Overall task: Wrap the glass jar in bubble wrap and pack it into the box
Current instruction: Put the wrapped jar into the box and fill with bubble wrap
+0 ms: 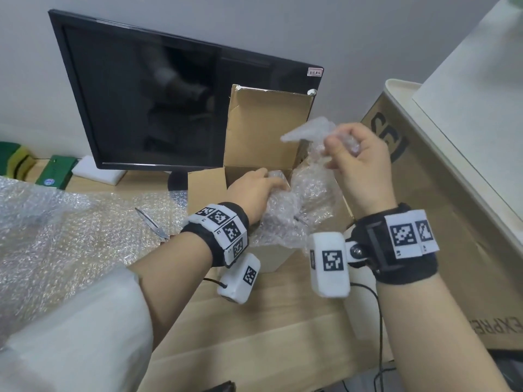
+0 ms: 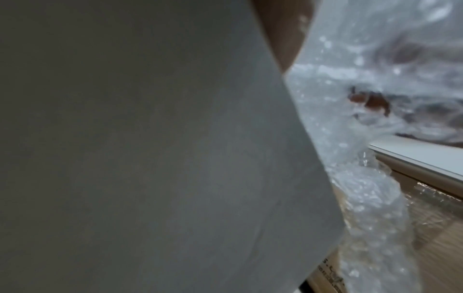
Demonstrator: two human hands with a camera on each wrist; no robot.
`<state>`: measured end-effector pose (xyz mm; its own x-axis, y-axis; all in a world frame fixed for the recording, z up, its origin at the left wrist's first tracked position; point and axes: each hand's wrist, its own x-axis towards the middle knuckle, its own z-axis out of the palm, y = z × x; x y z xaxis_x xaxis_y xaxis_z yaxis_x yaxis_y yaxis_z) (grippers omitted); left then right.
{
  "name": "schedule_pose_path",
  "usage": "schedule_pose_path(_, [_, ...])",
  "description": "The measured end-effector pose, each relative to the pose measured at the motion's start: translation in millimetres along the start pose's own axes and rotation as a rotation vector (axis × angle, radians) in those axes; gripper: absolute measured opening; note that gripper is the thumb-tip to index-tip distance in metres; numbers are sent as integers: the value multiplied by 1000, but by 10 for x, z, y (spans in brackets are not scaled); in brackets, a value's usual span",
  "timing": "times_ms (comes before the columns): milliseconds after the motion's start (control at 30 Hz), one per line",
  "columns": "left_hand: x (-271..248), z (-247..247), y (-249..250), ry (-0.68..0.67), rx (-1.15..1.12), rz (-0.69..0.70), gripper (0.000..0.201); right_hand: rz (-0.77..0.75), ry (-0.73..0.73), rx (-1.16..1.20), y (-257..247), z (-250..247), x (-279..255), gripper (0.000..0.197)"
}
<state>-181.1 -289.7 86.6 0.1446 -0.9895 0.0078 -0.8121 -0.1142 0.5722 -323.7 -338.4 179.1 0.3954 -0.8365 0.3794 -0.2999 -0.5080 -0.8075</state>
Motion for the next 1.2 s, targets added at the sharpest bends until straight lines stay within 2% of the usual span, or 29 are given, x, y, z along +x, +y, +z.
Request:
schedule_pose_path(67, [-14, -9, 8, -3, 30, 13, 63, -57, -7, -53, -22, 5, 128, 10])
schedule_pose_path(200, [-14, 4, -9, 19, 41, 44, 53, -146, -292, -179, 37, 131, 286, 11])
schedule_pose_path(267, [-9, 1, -8, 9, 42, 53, 53, -321, -389, -458, 143, 183, 371, 20])
schedule_pose_path(333, [0, -7, -14, -3, 42, 52, 54, -415, -525, -700, 277, 264, 445, 17])
schedule_pose_path(400, [14, -10, -27, -12, 40, 49, 53, -344, -699, -877, 382, 325, 478, 13])
schedule_pose_path(467, [28, -7, -50, -13, 32, 58, 52, -210, -862, -1057, 424, 356, 486, 20])
schedule_pose_path(500, [35, -3, -66, -13, 28, 66, 51, -148, -921, -1123, 433, 363, 493, 26])
schedule_pose_path(567, [41, -9, -83, -23, 15, 82, 51, -123, -978, -1225, 463, 393, 515, 32])
schedule_pose_path(667, [53, 8, -114, -24, 8, 110, 48, -158, -1002, -1307, 561, 501, 522, 27])
schedule_pose_path(767, [53, 32, -139, 0, -5, 129, 40, -175, -1001, -1233, 627, 520, 540, 28])
schedule_pose_path(867, [48, 17, -138, -1, -3, 127, 41, -249, -830, -959, 664, 451, 585, 31])
schedule_pose_path(933, [45, 9, -129, -8, 9, 118, 45, -267, -674, -835, 694, 445, 577, 45])
schedule_pose_path(1000, [47, 17, -127, -10, -1, 104, 51, -228, -493, -842, 711, 444, 573, 55])
schedule_pose_path(1067, [47, 19, -125, -16, -9, 96, 55, -144, -369, -1018, 711, 411, 614, 64])
schedule_pose_path(1133, [46, 11, -119, -18, -7, 91, 54, -2, -390, -1145, 711, 391, 655, 72])
schedule_pose_path(1200, [42, 5, -112, -15, -6, 90, 53, 81, -490, -1066, 725, 412, 661, 62])
